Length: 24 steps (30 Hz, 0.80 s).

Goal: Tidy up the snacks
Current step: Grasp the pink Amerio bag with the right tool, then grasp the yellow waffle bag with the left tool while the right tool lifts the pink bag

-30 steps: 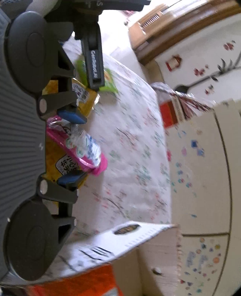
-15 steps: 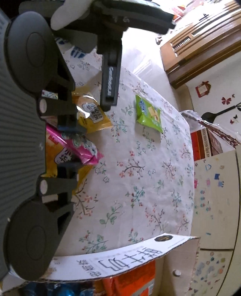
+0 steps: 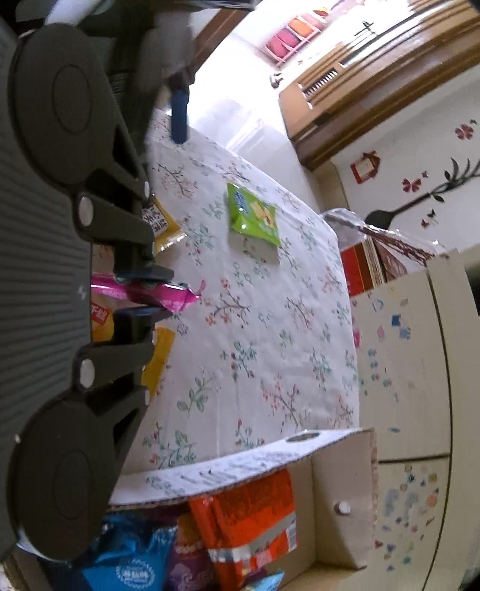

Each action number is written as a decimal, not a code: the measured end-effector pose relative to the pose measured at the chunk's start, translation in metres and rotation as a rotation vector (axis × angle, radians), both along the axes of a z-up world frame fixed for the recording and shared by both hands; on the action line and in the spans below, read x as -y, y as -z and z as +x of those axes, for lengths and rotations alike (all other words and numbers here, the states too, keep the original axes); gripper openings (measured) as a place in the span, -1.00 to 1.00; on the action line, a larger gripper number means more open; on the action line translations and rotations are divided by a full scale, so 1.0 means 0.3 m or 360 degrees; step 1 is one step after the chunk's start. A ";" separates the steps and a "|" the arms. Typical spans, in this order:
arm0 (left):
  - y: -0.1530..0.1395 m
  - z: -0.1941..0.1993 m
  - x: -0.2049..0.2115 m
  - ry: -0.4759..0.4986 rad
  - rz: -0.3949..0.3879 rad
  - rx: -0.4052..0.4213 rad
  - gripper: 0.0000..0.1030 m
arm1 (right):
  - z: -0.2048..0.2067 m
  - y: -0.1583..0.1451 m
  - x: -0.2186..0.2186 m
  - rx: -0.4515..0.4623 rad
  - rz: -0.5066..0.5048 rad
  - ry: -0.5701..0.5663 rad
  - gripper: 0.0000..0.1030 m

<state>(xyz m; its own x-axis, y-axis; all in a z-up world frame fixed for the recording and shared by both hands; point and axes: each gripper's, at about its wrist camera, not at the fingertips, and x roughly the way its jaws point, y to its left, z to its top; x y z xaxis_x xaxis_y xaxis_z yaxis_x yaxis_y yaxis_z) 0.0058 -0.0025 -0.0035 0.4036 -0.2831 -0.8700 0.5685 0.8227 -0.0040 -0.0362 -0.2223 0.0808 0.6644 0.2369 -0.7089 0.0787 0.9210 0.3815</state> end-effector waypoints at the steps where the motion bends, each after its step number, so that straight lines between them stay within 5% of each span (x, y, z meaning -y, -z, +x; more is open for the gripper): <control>1: 0.014 -0.006 0.013 0.0034 0.0031 0.0013 1.00 | 0.001 0.000 0.003 -0.0003 0.0001 0.0005 -0.73; 7: 0.079 -0.022 0.046 0.0120 0.0114 0.0015 1.00 | 0.015 0.025 -0.001 -0.0054 0.0042 0.0015 -0.73; 12: 0.096 0.010 0.020 0.0051 0.0014 -0.0070 1.00 | 0.035 0.074 0.006 -0.0146 0.0136 0.0050 -0.61; 24: 0.102 0.000 0.025 0.0027 -0.0015 -0.0038 1.00 | 0.053 0.113 -0.013 -0.0229 0.0197 0.0021 -0.52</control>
<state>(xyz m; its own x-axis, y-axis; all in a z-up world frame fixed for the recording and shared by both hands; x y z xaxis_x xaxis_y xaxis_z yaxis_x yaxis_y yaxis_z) 0.0058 -0.0099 -0.0341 0.3776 -0.2983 -0.8766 0.5821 0.8127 -0.0258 -0.0204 -0.2183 0.0467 0.5620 0.3200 -0.7627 0.1524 0.8662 0.4758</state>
